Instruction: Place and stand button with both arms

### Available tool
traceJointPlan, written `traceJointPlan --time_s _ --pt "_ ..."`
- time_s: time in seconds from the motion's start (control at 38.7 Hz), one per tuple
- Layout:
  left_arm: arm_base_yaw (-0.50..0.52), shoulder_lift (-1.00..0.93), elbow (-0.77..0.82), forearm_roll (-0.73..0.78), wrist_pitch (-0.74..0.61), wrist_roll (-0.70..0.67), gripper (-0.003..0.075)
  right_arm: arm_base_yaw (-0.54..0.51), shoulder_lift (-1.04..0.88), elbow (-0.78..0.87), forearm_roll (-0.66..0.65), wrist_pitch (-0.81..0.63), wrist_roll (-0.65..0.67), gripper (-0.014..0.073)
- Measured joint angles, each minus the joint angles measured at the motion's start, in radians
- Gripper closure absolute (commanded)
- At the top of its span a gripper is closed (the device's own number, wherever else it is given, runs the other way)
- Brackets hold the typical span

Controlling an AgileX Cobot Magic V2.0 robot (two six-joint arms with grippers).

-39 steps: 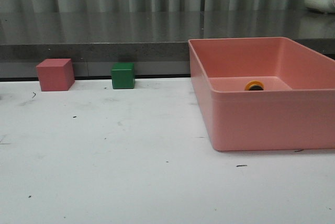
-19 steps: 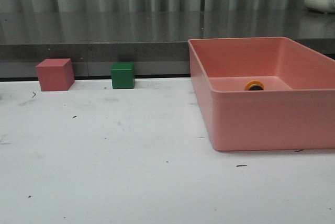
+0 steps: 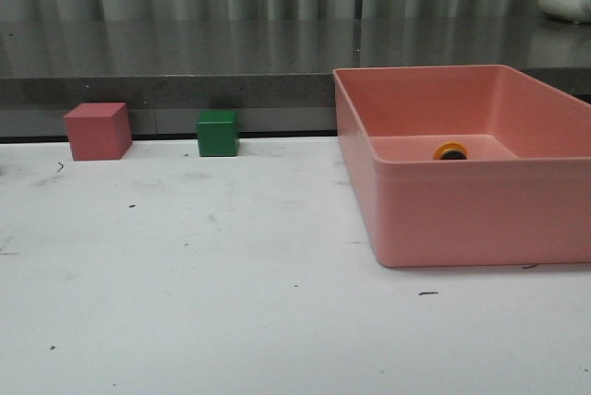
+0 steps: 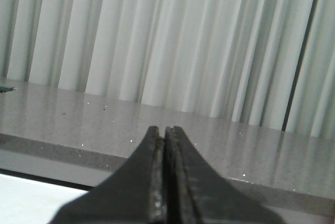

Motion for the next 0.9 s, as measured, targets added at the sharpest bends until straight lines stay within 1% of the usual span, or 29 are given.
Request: traceJointPlan --time_s 0.13,0.21,0.36,0.52,0.57,0.62,0.65,0.7,0.72,0.75,0.8,0.85,0.9 --pt "0.0 0.103 -0.132 0.002 0.138 0.0 0.074 0.0 0.098 -0.146 0.019 0.085 0.0 0.066" --pt "0.0 0.182 -0.18 0.002 0.187 0.0 0.074 0.0 0.194 -0.213 0.045 0.124 0.0 0.066" --pt "0.0 0.297 -0.214 0.006 0.189 0.0 0.074 0.0 0.383 -0.303 0.083 0.17 0.0 0.066" --pt "0.0 0.314 -0.215 0.007 0.172 0.0 0.0737 0.0 0.494 -0.333 0.087 0.204 0.0 0.0661" --pt "0.0 0.314 -0.215 0.007 0.166 0.0 0.0713 0.0 0.511 -0.333 0.087 0.207 0.0 0.0661" --pt "0.0 0.314 -0.215 0.008 0.164 0.0 0.0659 0.0 0.518 -0.333 0.087 0.208 0.0 0.0652" --pt "0.0 0.314 -0.215 0.008 0.164 0.0 0.0615 0.0 0.518 -0.333 0.087 0.208 0.0 0.064" --pt "0.0 0.314 -0.215 0.008 0.163 0.0 0.0504 0.0 0.519 -0.336 0.089 0.208 0.0 0.0591" --pt "0.0 0.314 -0.215 0.008 0.162 0.0 0.0456 0.0 0.519 -0.336 0.089 0.208 0.0 0.055" --pt "0.0 0.314 -0.215 0.008 0.162 0.0 0.0389 0.0 0.519 -0.338 0.089 0.208 0.0 0.0512" --pt "0.0 0.314 -0.215 0.008 0.162 0.0 0.0273 0.0 0.519 -0.338 0.089 0.208 0.0 0.0395" --pt "0.0 0.314 -0.215 0.008 0.162 0.0 0.0176 0.0 0.519 -0.338 0.089 0.208 0.0 0.0274" --pt "0.0 0.314 -0.215 0.009 0.162 0.0 0.0099 0.0 0.519 -0.338 0.089 0.208 0.0 0.0136"
